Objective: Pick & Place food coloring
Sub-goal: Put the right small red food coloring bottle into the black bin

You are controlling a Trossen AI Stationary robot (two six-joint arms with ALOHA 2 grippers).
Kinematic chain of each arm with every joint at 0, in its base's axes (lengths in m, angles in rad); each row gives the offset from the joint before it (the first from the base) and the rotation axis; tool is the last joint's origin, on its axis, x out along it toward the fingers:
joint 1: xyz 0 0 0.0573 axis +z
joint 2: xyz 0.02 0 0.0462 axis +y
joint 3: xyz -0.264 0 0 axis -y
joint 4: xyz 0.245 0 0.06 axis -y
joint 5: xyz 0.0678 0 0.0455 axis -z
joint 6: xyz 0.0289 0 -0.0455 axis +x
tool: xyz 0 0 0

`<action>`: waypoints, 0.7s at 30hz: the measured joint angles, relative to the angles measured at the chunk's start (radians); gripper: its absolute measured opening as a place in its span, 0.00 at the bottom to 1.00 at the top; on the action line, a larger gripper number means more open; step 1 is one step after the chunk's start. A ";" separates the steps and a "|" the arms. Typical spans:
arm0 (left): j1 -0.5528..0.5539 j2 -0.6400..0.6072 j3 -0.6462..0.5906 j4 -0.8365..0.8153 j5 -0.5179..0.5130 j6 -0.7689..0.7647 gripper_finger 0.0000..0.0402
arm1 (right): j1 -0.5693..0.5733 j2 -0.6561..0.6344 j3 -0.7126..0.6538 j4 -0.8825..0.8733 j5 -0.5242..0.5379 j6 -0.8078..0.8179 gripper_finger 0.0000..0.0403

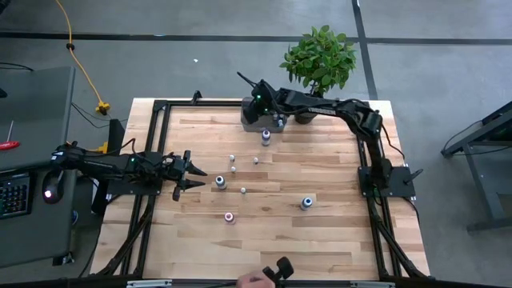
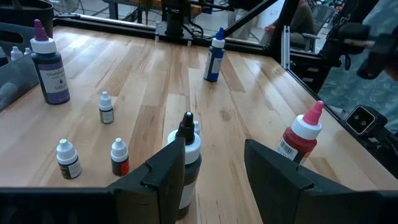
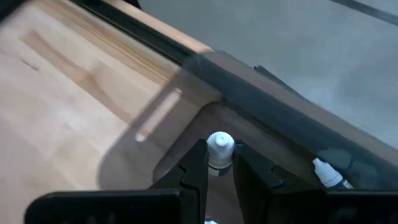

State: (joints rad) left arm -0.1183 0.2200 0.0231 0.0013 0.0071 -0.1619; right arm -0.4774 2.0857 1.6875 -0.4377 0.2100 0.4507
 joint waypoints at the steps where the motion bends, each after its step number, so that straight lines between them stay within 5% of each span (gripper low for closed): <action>1: 0.000 0.000 0.000 0.000 0.000 0.000 0.41 | -0.002 0.007 0.000 -0.001 0.002 0.005 0.14; 21: 0.000 0.000 0.000 0.000 0.000 0.000 0.41 | -0.055 0.055 0.000 -0.097 0.061 0.101 0.14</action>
State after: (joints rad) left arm -0.1184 0.2199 0.0231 0.0012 0.0071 -0.1619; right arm -0.5328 2.1407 1.6878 -0.5345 0.2707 0.5514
